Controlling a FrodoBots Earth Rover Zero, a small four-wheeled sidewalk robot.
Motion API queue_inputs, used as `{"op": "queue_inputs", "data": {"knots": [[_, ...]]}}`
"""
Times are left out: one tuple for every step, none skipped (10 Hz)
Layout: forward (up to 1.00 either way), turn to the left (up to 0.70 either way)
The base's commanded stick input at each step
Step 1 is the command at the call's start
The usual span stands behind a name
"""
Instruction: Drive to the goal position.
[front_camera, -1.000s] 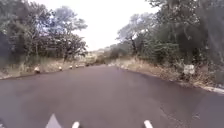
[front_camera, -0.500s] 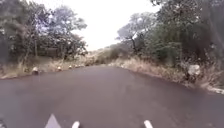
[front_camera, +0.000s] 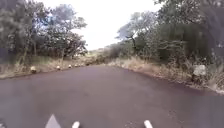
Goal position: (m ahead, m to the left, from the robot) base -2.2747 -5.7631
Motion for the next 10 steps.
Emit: {"op": "queue_inputs", "data": {"knots": [[0.50,0.00],[0.50,0.00],[0.50,0.00],[0.50,0.00],[0.50,0.00],[0.50,0.00],[0.50,0.00],[0.50,0.00],[0.50,0.00],[0.50,0.00]]}}
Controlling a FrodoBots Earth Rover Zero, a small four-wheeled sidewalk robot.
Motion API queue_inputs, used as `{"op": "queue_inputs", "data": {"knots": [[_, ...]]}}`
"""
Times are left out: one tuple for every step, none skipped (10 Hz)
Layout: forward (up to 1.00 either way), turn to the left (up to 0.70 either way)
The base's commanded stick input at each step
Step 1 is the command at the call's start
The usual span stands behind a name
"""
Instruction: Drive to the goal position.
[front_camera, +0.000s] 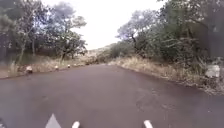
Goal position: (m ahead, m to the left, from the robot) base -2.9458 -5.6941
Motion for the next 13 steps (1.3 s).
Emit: {"op": "queue_inputs", "data": {"knots": [[0.50,0.00],[0.50,0.00],[0.50,0.00],[0.50,0.00],[0.50,0.00],[0.50,0.00],[0.50,0.00],[0.50,0.00],[0.50,0.00],[0.50,0.00],[0.50,0.00],[0.50,0.00],[0.50,0.00]]}}
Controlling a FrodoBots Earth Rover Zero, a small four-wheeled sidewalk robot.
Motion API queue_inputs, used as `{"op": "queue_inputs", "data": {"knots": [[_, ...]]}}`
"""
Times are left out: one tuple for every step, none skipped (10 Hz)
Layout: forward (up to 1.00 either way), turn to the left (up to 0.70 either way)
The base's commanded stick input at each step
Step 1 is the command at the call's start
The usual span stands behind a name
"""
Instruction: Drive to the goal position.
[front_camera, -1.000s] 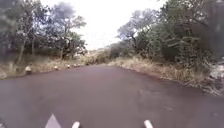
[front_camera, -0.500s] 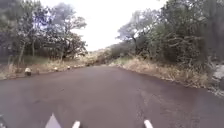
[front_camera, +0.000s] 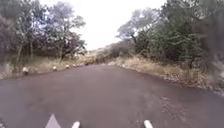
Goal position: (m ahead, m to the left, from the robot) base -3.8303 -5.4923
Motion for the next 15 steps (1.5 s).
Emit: {"op": "queue_inputs", "data": {"knots": [[0.50,0.00],[0.50,0.00],[0.50,0.00],[0.50,0.00],[0.50,0.00],[0.50,0.00],[0.50,0.00],[0.50,0.00],[0.50,0.00],[0.50,0.00],[0.50,0.00],[0.50,0.00],[0.50,0.00],[0.50,0.00],[0.50,0.00]]}}
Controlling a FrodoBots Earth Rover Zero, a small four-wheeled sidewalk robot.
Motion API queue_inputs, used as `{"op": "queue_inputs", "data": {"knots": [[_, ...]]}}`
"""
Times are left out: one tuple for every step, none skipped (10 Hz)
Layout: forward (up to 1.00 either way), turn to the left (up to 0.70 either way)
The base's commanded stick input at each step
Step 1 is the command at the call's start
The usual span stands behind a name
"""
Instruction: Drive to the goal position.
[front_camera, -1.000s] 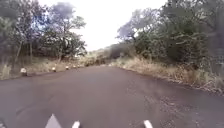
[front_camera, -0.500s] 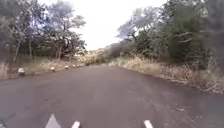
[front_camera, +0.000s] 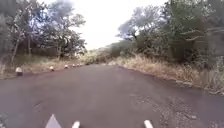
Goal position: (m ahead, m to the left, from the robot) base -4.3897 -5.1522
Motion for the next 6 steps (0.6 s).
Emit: {"op": "queue_inputs", "data": {"knots": [[0.50,0.00],[0.50,0.00],[0.50,0.00],[0.50,0.00],[0.50,0.00],[0.50,0.00]]}}
